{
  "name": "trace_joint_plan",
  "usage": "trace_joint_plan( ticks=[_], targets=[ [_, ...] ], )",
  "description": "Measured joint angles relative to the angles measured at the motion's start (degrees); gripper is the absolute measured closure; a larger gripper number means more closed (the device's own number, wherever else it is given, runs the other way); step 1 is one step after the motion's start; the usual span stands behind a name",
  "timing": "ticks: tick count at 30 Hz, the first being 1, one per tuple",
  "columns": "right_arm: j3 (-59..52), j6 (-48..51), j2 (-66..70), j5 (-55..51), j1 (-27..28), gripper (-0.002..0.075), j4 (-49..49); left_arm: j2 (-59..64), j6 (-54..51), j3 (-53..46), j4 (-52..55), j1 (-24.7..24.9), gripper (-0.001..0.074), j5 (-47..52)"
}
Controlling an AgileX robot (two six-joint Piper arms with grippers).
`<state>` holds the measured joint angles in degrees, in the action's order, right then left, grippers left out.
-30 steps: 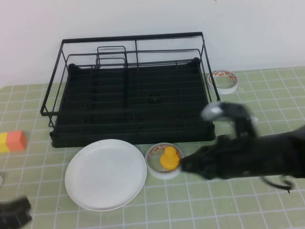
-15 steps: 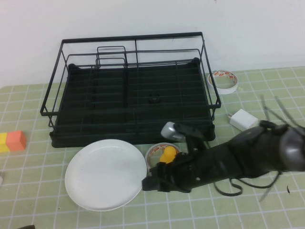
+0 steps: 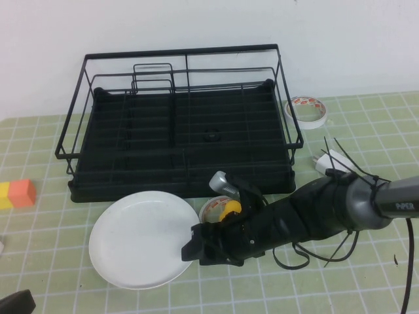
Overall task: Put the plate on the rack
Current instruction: Pick up the plate from the table
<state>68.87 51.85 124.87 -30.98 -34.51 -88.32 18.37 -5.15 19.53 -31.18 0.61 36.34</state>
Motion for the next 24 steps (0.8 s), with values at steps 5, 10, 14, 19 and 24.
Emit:
trace_joint_plan(
  ticks=[5,10,14,19,24],
  targets=[
    [0.6,2.7,0.9,-0.3,0.0,0.0440,-1.6,-0.3,-0.4,-0.5,0.0,0.0,0.0736,-0.6],
    [0.6,4.3,1.2,1.3,0.0,0.0476,-6.1,-0.3,-0.6,-0.6,0.0,0.0,0.0736,-0.7],
    [0.6,4.8,1.2,3.8,-0.1,0.0489,-8.4,-0.3,-0.7,-0.6,0.0,0.0,0.0736,-0.9],
    [0.6,6.7,1.3,4.8,-0.1,0.0593,-8.9,-0.3,-0.7,-0.6,0.0,0.0,0.0736,-0.9],
    [0.6,9.9,1.3,5.0,-0.1,0.0704,-9.4,-0.3,-0.7,-0.6,1.1,0.0,0.0736,-0.9]
  ],
)
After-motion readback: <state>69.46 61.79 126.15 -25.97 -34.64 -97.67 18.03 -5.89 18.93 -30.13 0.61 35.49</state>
